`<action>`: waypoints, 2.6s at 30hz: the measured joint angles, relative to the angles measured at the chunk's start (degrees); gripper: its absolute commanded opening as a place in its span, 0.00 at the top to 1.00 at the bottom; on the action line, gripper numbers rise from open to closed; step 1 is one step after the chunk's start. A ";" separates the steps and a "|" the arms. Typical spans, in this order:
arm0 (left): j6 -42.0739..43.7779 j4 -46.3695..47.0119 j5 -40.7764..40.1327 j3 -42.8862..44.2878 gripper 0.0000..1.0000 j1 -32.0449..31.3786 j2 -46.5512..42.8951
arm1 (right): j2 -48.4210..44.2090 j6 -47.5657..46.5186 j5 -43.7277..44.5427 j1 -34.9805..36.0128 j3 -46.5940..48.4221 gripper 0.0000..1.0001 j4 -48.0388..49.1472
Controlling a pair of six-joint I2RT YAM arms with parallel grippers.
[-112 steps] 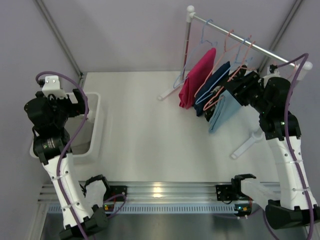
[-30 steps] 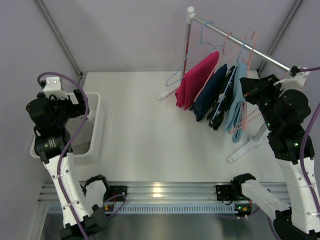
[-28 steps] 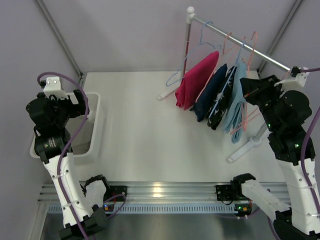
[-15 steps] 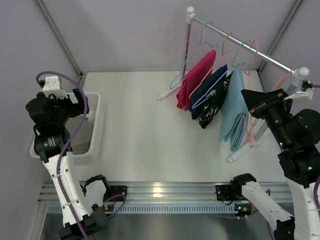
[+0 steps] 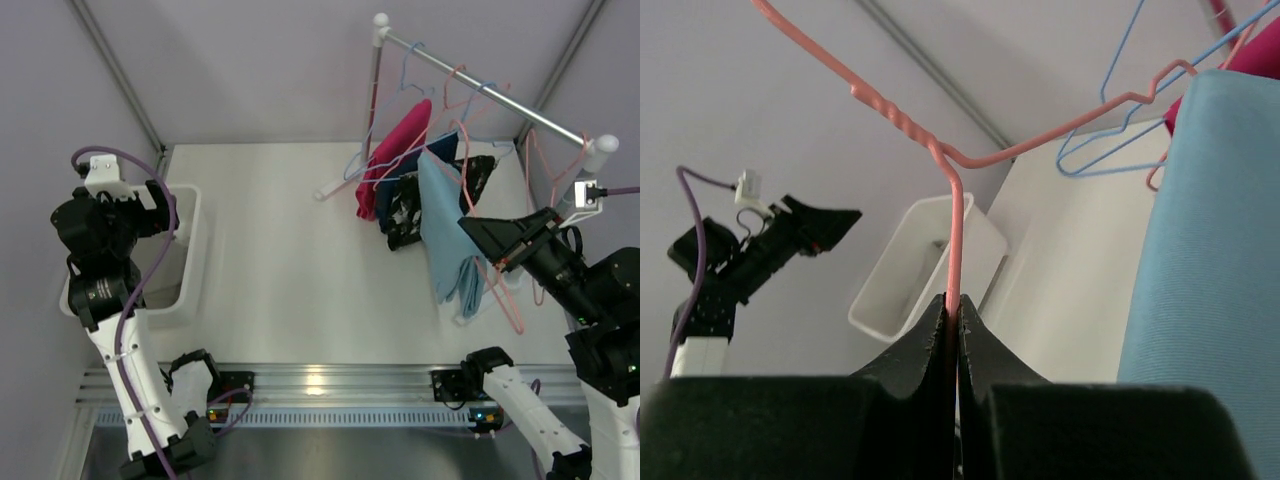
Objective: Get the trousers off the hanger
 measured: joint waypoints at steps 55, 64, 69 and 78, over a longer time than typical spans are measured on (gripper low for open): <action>-5.86 16.35 29.38 -9.29 0.02 -0.07 -7.13 | 70.58 4.79 22.95 35.12 53.96 1.00 13.68; 2.08 17.29 17.46 -5.35 0.05 -16.24 -1.27 | 77.33 -0.98 33.38 39.43 61.64 1.00 14.38; 5.70 18.53 3.67 -1.64 0.01 -29.35 8.87 | 79.23 -3.63 37.24 39.36 61.68 1.00 14.71; 6.64 31.34 -7.58 -19.28 0.01 -39.80 3.43 | 80.37 -6.36 42.66 38.99 61.77 1.00 15.10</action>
